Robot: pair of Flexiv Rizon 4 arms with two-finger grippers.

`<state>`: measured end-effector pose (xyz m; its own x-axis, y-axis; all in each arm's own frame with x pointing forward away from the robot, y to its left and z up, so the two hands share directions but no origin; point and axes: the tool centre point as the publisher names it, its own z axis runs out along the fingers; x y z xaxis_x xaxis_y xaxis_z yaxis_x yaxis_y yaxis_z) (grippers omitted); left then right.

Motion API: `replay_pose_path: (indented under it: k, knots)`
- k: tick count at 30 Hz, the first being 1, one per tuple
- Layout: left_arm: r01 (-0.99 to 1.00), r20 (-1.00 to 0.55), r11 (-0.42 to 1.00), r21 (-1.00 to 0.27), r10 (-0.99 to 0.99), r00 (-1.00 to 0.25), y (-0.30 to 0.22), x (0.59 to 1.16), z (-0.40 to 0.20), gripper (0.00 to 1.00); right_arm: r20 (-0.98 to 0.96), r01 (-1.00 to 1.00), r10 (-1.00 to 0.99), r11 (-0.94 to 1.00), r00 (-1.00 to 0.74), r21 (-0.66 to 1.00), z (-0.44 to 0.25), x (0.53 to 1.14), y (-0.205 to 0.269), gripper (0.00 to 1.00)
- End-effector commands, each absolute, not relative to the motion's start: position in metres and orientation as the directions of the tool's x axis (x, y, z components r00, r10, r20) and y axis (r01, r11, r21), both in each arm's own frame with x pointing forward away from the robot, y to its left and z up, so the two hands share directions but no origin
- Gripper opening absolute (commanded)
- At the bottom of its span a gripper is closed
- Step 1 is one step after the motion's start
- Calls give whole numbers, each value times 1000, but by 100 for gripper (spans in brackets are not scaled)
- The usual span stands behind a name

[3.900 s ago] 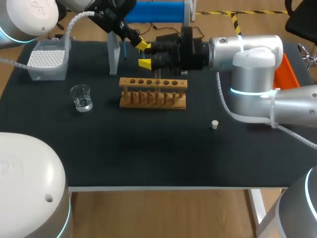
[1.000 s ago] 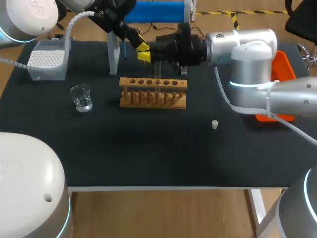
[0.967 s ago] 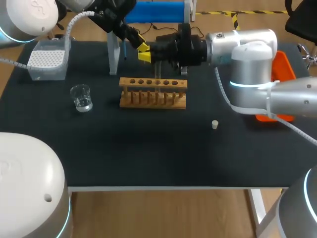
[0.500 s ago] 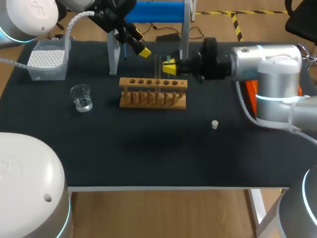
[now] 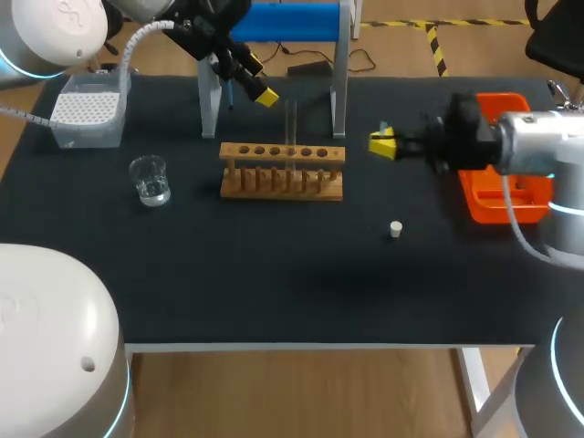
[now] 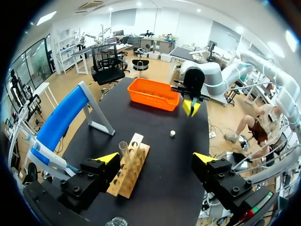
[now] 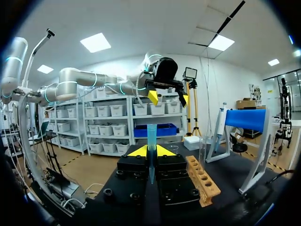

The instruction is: Invert the test tube, pick up the pipette, mount the tip to pipette, aspirate from beaker and dispense into the tube, eject the tip, return the pipette, and cap with the stopper.

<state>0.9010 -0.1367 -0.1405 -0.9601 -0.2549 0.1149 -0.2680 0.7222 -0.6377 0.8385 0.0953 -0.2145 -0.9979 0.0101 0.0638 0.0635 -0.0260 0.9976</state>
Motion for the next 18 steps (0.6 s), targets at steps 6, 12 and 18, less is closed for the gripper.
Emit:
replay_pose_path:
  k: [6, 12, 18]
  knots:
    - [-270, 116, 724, -634, -255, -960, -136, 901, -139, 100, 67, 66, 22, -33, -998, 997, -224, 827, 50, 0]
    - [-270, 116, 724, -634, -255, -960, -136, 901, -139, 100, 58, 58, 24, -2, -998, 998, -231, 822, 46, 0]
    - [-270, 116, 724, -634, -255, -960, -136, 901, -139, 100, 55, 56, 24, 13, -998, 998, -236, 817, 44, 0]
